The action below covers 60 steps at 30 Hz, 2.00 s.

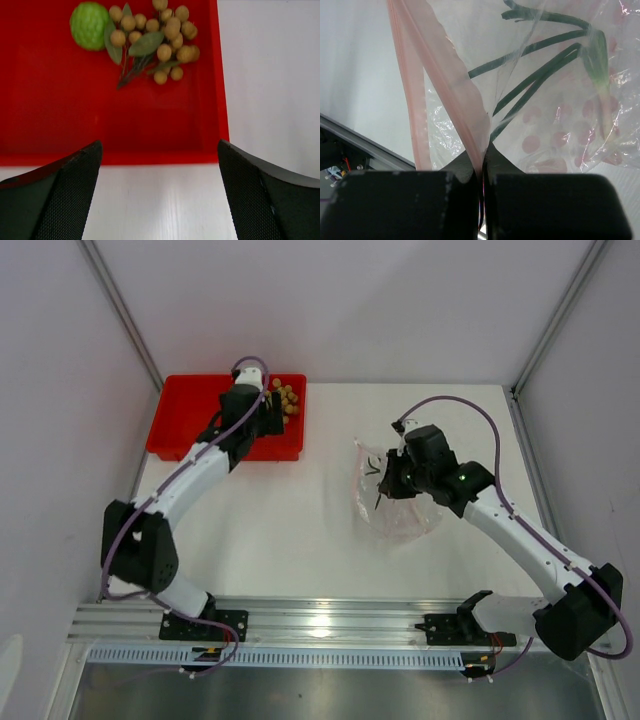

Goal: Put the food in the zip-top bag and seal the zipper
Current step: Place the fake vegetable in the zipper food storage bag, then pick up the fake fruit from the bin.

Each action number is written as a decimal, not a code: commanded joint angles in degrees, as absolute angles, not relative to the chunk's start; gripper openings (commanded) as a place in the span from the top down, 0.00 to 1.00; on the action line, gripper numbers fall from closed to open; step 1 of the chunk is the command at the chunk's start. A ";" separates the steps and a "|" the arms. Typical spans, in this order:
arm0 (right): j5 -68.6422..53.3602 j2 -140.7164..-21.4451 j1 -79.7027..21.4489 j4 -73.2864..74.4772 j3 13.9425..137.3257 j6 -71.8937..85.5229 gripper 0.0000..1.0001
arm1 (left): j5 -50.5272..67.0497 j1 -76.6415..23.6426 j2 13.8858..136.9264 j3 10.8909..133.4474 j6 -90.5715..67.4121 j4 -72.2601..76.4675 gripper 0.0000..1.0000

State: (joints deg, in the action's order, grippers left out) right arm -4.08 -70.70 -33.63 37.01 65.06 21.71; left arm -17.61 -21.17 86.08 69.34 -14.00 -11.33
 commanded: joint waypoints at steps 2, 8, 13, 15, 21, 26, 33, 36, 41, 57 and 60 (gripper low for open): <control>-6.68 -70.66 -32.78 35.60 66.18 19.60 1.00 | -10.46 -18.46 97.71 81.99 3.23 -7.03 0.04; -9.58 -72.16 -31.73 33.93 64.51 19.07 1.00 | -4.40 -16.88 111.43 94.20 14.75 -5.97 0.08; -10.90 -71.37 -31.64 32.96 63.11 18.98 1.00 | -3.08 -14.24 119.34 107.90 18.01 -15.36 0.11; -11.77 -71.02 -31.64 32.26 62.32 19.07 1.00 | -1.93 -13.89 122.07 112.47 19.94 -18.44 0.14; -13.10 -69.79 -31.38 31.11 60.65 18.90 1.00 | -1.41 -13.71 129.01 121.27 23.64 -24.95 0.18; -13.62 -68.73 -30.68 30.41 59.24 18.28 1.00 | 6.49 -13.62 131.39 124.80 20.05 -29.33 0.14; -14.85 -66.98 -29.53 28.48 57.13 18.28 1.00 | 3.52 -13.71 137.54 131.21 9.85 -33.65 0.11; -15.12 -66.27 -29.27 27.69 55.90 18.11 1.00 | 0.36 -13.80 138.34 131.48 8.97 -33.66 0.09; -14.68 -65.57 -28.65 26.46 54.49 17.84 1.00 | -1.93 -13.71 139.39 131.22 11.06 -33.31 0.10; -16.26 -64.60 -27.34 22.77 51.77 18.28 1.00 | -4.39 -14.06 143.52 135.43 19.42 -35.59 0.33; -16.52 -64.51 -27.25 22.59 51.85 18.19 1.00 | -5.27 -14.15 143.88 135.44 20.74 -34.55 0.47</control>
State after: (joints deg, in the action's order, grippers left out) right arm -15.62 -66.26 -27.62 24.88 51.90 19.16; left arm -3.25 -13.82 143.17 132.29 18.09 -35.29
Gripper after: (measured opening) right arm 0.003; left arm 0.552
